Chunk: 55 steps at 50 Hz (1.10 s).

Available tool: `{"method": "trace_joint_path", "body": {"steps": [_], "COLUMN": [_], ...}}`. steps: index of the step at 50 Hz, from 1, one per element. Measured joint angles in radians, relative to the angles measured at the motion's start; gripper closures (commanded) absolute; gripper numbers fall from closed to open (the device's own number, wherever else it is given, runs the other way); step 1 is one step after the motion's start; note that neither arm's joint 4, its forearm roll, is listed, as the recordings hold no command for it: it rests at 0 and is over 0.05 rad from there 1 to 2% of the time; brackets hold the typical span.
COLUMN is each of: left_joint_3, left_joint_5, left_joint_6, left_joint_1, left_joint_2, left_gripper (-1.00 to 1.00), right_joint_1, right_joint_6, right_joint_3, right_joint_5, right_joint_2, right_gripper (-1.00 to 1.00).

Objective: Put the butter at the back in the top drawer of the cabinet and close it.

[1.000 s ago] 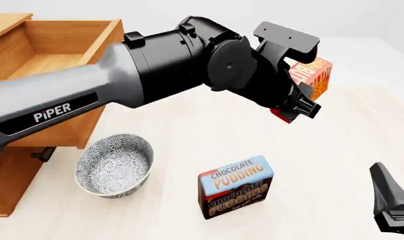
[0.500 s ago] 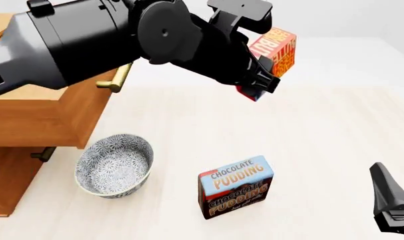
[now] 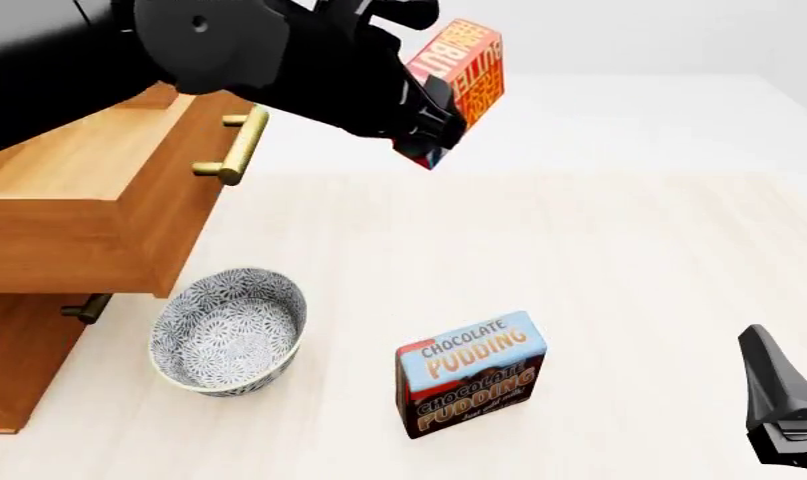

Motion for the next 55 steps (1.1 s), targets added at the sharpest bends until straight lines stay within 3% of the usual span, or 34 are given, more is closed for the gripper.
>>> {"method": "trace_joint_path", "body": {"steps": [55], "left_joint_3": [0.127], "left_joint_5": [0.064], "left_joint_6": [0.051], "left_joint_1": [0.264], "left_joint_2": [-0.251], "left_gripper": [1.00], "right_joint_1": [0.000], "right_joint_6": [0.000], "right_joint_3": [0.000], "right_joint_5": [0.000], "right_joint_2": [0.000], "right_gripper": [-1.00]}}
